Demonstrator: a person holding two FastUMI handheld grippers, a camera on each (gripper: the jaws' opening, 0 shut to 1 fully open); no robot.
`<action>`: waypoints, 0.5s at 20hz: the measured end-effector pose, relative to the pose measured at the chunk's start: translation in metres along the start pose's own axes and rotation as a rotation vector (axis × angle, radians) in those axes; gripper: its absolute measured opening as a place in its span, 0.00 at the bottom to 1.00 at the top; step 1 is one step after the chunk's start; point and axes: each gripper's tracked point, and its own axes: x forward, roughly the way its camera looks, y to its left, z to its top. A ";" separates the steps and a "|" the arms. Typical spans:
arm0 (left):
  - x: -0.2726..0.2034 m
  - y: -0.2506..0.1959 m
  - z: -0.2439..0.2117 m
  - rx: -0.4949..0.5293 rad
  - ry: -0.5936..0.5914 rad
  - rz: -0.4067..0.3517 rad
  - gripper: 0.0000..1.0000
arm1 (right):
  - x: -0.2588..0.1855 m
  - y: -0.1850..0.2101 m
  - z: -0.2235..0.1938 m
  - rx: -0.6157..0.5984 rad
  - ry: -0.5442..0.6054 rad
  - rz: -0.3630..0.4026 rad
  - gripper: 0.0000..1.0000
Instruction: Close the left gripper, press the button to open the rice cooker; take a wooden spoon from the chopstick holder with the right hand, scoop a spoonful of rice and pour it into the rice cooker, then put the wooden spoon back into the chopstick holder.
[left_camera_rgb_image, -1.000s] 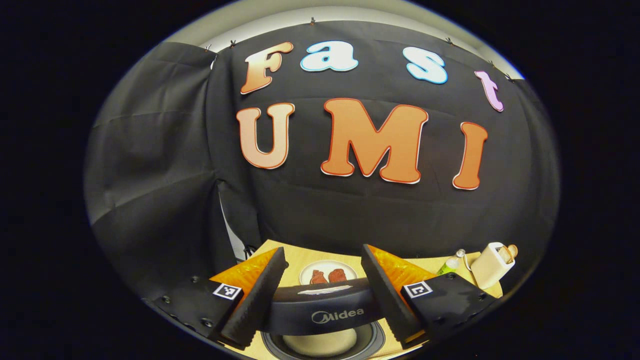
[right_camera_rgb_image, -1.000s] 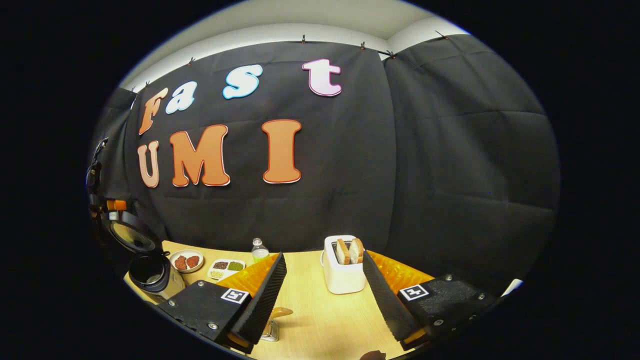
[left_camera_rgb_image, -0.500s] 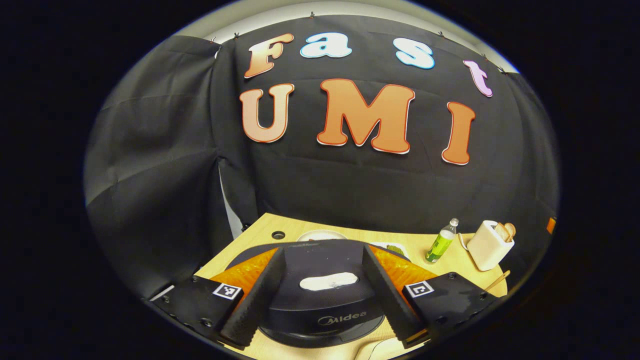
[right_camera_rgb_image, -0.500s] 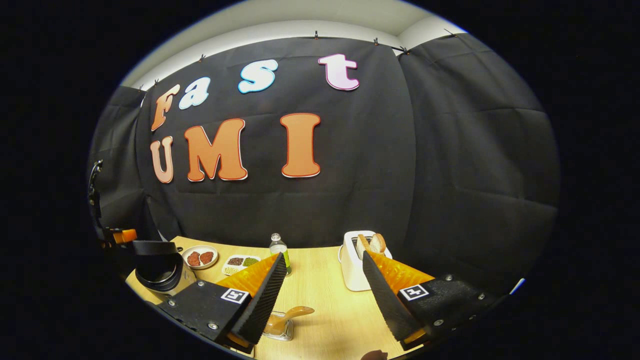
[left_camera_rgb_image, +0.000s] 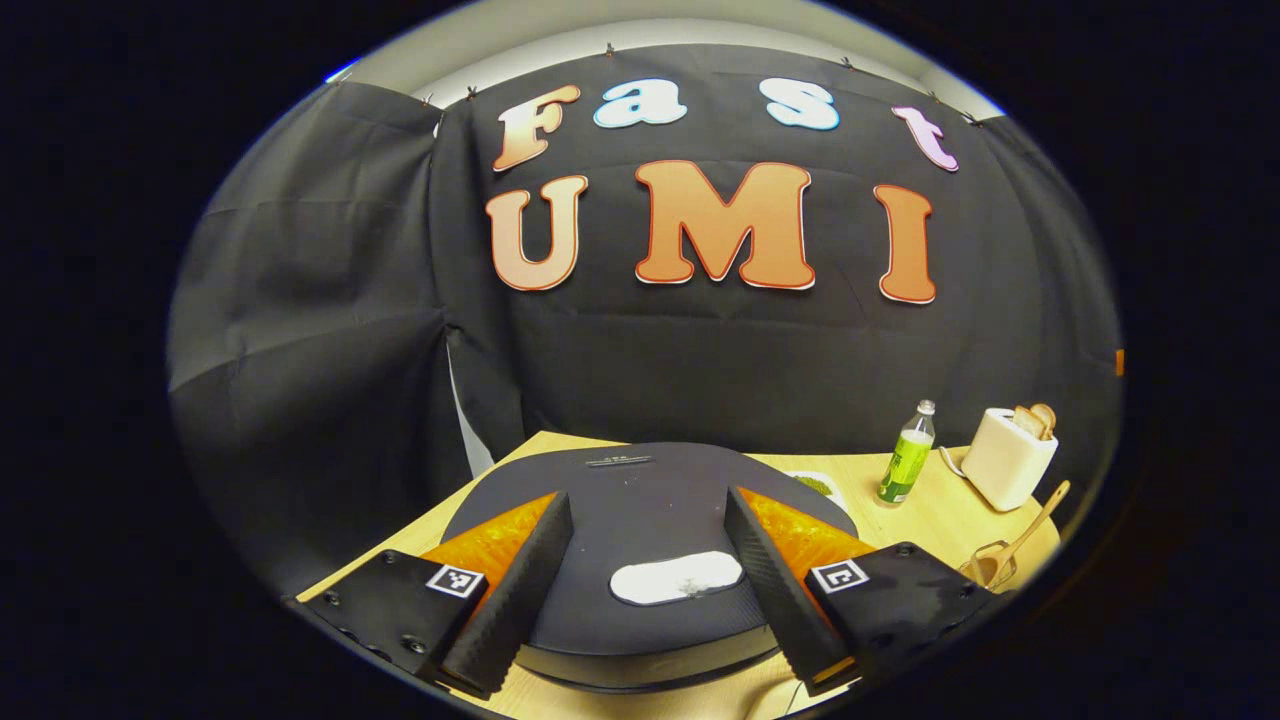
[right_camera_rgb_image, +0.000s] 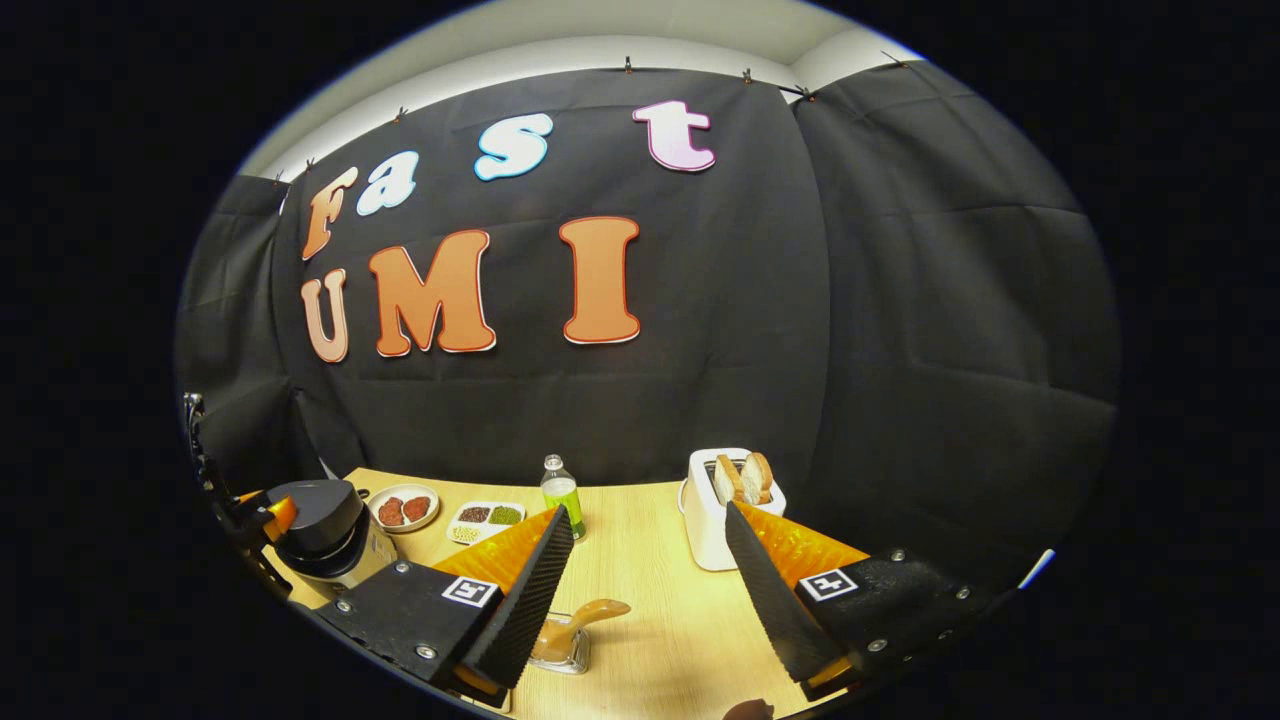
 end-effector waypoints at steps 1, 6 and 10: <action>0.000 0.000 -0.001 0.006 -0.013 0.004 0.98 | -0.001 0.000 -0.002 0.003 0.004 0.000 0.94; -0.002 -0.001 -0.018 0.018 -0.029 0.001 1.00 | -0.002 -0.001 -0.005 0.005 0.011 0.003 0.94; -0.001 -0.002 -0.025 0.040 -0.026 0.025 1.00 | -0.003 -0.001 -0.008 0.004 0.011 0.005 0.94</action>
